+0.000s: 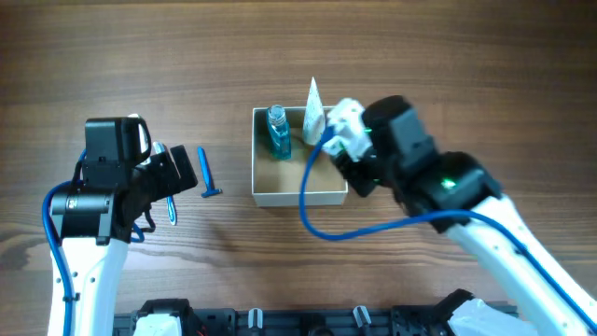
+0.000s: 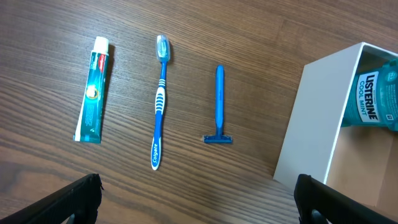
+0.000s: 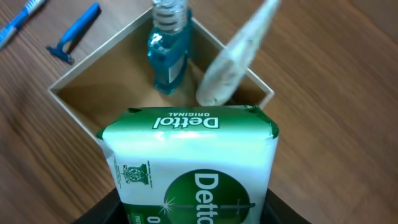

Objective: Pack container
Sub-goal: 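Lower the Dettol soap into the box and open the right gripper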

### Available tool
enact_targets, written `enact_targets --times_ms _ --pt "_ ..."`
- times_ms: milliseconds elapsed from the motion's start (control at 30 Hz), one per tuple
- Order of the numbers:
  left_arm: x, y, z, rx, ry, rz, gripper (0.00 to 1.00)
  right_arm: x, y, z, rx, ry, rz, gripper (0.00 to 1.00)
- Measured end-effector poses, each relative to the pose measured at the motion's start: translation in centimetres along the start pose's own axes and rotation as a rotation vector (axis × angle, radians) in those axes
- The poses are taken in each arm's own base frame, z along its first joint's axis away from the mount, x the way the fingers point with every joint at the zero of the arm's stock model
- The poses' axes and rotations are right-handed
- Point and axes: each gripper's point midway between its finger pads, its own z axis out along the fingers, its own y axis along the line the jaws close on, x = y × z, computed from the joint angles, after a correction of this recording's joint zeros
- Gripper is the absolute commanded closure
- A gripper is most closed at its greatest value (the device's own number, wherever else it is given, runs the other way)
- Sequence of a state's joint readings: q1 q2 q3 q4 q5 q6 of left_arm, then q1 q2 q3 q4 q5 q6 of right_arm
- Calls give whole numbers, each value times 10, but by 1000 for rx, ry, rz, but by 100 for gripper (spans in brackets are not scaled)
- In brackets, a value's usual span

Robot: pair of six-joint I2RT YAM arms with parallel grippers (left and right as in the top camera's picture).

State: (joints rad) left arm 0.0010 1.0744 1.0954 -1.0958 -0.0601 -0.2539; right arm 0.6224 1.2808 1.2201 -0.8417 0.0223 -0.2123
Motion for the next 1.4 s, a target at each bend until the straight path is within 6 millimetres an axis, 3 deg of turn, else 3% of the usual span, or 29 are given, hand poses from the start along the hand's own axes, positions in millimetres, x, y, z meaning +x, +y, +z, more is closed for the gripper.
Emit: enact_targets --times_ms 333,433,467,500,633,700,900,1000,1200,1333,1367,1400 --pt "0 0 0 0 0 0 0 10 14 83 1 145 -68 94" --pt "0 0 0 -1 0 0 0 17 15 101 -2 178 -70 81" --pt "0 0 0 -1 0 0 0 19 16 104 -4 188 -71 67" --pt "0 0 0 -1 0 0 0 22 16 109 -7 201 -72 59" --pt "0 0 0 -3 0 0 0 26 19 113 -19 217 -73 39" --pt "0 0 0 -3 0 0 0 25 20 113 -26 215 -78 22" --pt "0 0 0 -3 0 0 0 25 21 113 -30 214 -71 19" --pt "0 0 0 -3 0 0 0 25 21 113 -29 213 -64 9" --pt "0 0 0 -3 0 0 0 20 16 107 1 195 8 1" --pt "0 0 0 -3 0 0 0 -2 -14 65 146 73 177 0" --pt "0 0 0 -3 0 0 0 -13 -43 26 244 -35 333 0" --pt "0 0 0 -3 0 0 0 -13 -63 2 295 -92 439 0"
